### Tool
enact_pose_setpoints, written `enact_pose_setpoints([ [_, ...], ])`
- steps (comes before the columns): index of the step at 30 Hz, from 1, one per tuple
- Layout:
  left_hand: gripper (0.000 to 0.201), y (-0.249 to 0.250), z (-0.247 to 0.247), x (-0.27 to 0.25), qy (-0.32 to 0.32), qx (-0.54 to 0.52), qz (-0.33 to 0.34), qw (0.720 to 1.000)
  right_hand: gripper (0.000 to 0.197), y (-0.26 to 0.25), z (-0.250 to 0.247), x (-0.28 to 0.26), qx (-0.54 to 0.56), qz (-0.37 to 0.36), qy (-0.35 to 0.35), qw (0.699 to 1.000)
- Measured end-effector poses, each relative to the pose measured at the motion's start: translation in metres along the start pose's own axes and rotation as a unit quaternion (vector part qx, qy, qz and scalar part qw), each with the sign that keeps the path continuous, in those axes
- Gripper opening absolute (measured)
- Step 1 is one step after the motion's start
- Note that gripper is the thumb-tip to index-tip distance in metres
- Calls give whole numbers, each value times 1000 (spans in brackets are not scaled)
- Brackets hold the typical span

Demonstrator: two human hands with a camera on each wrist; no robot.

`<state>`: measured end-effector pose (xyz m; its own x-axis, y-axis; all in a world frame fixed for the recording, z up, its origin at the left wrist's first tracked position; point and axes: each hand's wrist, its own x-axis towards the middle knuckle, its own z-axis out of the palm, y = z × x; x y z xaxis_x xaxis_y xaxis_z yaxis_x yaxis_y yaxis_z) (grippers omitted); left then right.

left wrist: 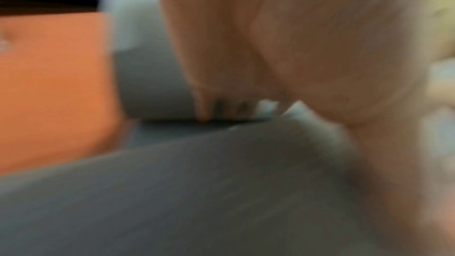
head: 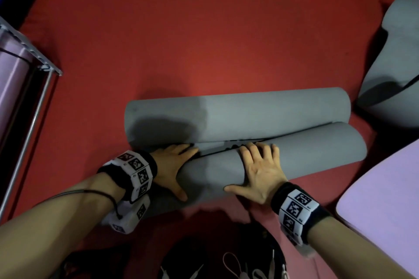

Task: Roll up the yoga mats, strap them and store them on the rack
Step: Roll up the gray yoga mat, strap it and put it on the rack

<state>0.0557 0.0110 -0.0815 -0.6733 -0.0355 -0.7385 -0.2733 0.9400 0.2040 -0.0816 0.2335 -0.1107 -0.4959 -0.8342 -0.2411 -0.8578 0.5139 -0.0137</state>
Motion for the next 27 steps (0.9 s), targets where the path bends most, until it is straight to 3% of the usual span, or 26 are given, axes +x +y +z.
enact_pose_setpoints([
  [3, 85, 34, -15, 11, 81, -102, 82, 988, 113, 0, 4, -6, 8, 4, -8, 1000],
  [5, 70, 63, -23, 28, 131, -185, 95, 969, 112, -2, 9, -14, 12, 4, -8, 1000],
  [7, 78, 83, -26, 49, 145, -242, 72, 957, 111, -2, 13, -22, 14, 0, -2, 1000],
  [10, 94, 81, -37, 66, 208, -343, 35, 915, 112, -1, 16, -24, 17, -1, 14, 1000],
  [13, 92, 56, -57, 67, 280, -312, 28, 908, 112, 2, 12, -12, 23, -3, 21, 1000],
  [15, 88, 41, -65, 63, 273, -328, 12, 904, 112, 4, 6, -1, 25, -9, 14, 1000],
  [17, 84, 32, -64, 57, 263, -314, -4, 912, 113, 7, 0, 10, 25, -16, -2, 1000],
  [20, 73, 25, -46, 41, 295, -207, 23, 932, 112, 11, -10, 28, 24, -33, -15, 999],
  [22, 75, 26, -25, 27, 269, -136, 34, 953, 111, 14, -16, 38, 31, -45, -22, 998],
  [24, 89, 24, -6, 18, 218, -45, 33, 974, 109, 16, -21, 48, 33, -55, -33, 997],
  [27, 108, 22, 12, 16, 177, 40, 8, 983, 107, 18, -23, 59, 41, -65, -60, 995],
])
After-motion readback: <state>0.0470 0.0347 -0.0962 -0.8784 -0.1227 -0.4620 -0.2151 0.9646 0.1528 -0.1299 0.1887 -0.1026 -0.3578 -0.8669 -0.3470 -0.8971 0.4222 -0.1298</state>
